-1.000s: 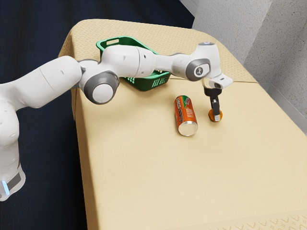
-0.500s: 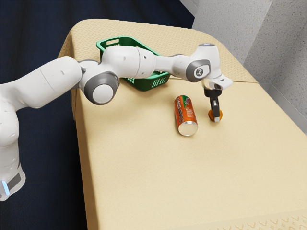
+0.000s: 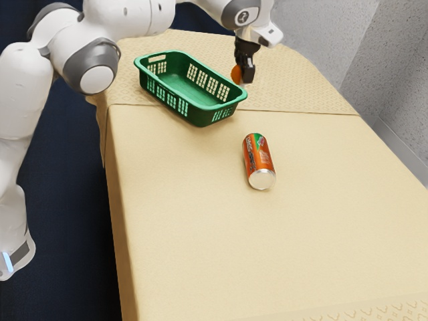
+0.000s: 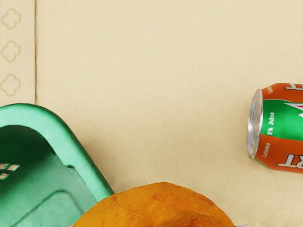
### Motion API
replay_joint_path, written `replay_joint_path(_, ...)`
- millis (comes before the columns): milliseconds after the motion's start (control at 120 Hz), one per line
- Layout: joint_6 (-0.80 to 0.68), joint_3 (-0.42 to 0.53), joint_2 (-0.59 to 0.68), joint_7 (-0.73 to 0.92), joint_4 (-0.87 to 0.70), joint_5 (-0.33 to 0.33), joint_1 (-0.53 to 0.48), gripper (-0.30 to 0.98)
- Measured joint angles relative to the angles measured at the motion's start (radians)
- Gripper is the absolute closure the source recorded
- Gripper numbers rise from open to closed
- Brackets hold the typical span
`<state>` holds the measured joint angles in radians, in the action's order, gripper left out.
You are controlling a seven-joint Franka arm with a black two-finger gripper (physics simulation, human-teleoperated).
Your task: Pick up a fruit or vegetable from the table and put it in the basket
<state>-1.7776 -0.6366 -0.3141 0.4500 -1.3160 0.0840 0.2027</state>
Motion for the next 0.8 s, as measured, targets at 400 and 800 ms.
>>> replay_joint_path(400,0.123,-0.368,-0.027,-0.04,-0.07,-0.021,0.01,0.36)
replay_joint_path(800,0.077,-0.063,-0.152,0.031,0.044,0.006,-0.401,0.36)
